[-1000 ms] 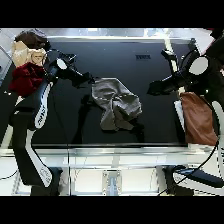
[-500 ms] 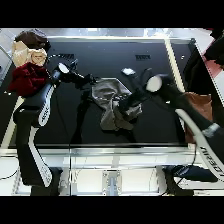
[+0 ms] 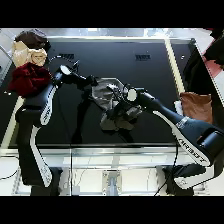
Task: Fold the shirts.
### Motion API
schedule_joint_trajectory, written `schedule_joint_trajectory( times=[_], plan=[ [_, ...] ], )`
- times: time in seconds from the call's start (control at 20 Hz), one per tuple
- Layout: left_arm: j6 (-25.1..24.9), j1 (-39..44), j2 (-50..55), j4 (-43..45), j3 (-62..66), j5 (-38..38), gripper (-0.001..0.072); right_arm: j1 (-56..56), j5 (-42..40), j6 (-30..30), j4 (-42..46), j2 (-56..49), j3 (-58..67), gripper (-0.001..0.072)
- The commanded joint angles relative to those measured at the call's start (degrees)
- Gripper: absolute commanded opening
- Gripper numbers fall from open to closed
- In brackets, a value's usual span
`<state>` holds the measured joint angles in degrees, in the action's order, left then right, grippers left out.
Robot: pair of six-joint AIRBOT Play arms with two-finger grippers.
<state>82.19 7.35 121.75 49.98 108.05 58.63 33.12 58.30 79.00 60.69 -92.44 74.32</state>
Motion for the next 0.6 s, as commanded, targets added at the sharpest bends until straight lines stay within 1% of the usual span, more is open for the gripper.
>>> schedule_joint_trajectory(
  times=[0.0, 0.1, 0.15, 0.2, 0.3, 0.45, 0.55],
  plan=[
    [-0.4, 0.8, 0.9, -0.6, 0.0, -1.3, 0.0534, 0.2, -2.4, 0.1, -0.9, -0.5, 0.0, 0.0027],
    [-1.0, 1.2, 0.9, -2.2, 0.0, -3.0, 0.0244, 0.2, -2.4, 0.2, -0.9, -0.4, 0.2, 0.0018],
    [-3.0, 1.4, 0.9, -3.0, 0.0, -3.2, 0.0053, 0.2, -2.3, 0.2, -0.3, 0.0, 0.7, 0.0017],
    [-3.9, 1.5, 0.9, -3.1, 0.0, -2.8, 0.0009, 0.1, -2.2, 0.2, 0.5, 0.6, 1.4, 0.0017],
    [-3.8, 1.0, 0.3, -3.4, 0.6, -0.3, 0.0009, 0.0, -1.4, 1.8, 4.5, 2.8, 3.6, 0.0017],
    [-3.8, -2.8, -3.8, -6.8, 4.2, 4.8, 0.0009, 0.0, 7.7, 4.8, 15.3, 8.6, 9.6, 0.0017],
    [-4.2, -7.1, -10.0, -10.7, 6.1, 8.0, 0.0009, 0.0, 14.0, 6.3, 21.0, 14.8, 13.3, 0.0017]
  ],
)
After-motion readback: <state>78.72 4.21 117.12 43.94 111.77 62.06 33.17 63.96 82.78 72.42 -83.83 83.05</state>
